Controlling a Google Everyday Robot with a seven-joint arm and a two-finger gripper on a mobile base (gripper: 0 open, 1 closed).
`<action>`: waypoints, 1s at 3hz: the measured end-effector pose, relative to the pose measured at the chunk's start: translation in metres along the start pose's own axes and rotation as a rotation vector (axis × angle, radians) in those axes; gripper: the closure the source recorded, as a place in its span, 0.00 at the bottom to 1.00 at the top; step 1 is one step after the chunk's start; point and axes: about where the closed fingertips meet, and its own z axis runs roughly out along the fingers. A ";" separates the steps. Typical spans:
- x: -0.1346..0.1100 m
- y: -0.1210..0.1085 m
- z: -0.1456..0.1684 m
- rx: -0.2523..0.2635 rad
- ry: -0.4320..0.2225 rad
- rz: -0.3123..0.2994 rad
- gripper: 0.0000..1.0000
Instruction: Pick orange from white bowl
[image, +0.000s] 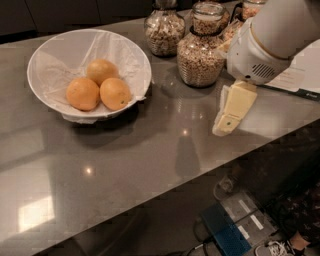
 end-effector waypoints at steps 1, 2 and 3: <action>-0.026 -0.020 0.013 0.009 -0.096 0.048 0.00; -0.052 -0.037 0.021 0.012 -0.188 0.066 0.00; -0.075 -0.047 0.028 0.005 -0.263 0.073 0.00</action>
Offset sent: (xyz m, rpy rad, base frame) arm 0.0686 0.0745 0.0194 0.3114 -0.0349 -0.0010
